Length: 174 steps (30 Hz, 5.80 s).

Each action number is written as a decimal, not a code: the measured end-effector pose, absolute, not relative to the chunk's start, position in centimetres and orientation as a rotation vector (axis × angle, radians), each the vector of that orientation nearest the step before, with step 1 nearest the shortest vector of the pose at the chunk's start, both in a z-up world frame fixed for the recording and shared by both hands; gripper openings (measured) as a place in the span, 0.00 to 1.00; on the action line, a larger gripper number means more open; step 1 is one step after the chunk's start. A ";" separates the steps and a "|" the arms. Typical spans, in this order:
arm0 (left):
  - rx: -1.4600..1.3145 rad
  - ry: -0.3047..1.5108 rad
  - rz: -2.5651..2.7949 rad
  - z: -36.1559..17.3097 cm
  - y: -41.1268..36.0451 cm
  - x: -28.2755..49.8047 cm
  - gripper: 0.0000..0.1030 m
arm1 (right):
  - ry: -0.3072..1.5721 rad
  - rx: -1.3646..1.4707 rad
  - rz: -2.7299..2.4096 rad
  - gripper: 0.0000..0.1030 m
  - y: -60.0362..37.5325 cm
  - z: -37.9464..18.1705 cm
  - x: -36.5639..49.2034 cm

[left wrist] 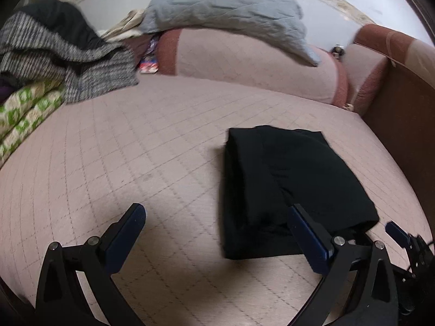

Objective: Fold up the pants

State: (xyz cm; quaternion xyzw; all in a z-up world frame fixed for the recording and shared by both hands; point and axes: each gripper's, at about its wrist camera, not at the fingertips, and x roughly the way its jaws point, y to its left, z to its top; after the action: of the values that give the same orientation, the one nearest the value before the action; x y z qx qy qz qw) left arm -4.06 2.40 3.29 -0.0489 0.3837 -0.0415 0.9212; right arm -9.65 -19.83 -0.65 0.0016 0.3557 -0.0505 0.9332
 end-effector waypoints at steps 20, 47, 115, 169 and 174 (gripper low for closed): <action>-0.097 0.928 -0.070 -1.4 3.3 -2.7 1.00 | 0.693 0.014 -0.112 0.78 -20.3 0.2 -10.6; -0.324 1.088 -0.428 -1.0 1.5 9.0 0.96 | 0.982 0.550 0.170 0.78 -29.7 -1.2 8.0; -0.622 1.038 -0.462 -1.6 4.6 18.8 0.69 | 1.033 0.589 0.090 0.59 -24.9 -1.8 23.8; -0.036 0.303 -0.110 10.9 2.9 -13.3 1.00 | 0.755 0.176 -0.016 0.80 -21.5 1.8 -11.2; -0.063 0.343 -0.164 10.3 2.5 -12.5 1.00 | 0.770 0.147 0.002 0.79 -20.2 1.2 -11.6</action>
State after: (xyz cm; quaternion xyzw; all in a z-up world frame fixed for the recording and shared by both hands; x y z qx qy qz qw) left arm -12.53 2.49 10.27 -0.0314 0.1703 -0.0815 0.9815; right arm -11.63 -20.19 1.20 0.0714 0.3753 0.0011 0.9241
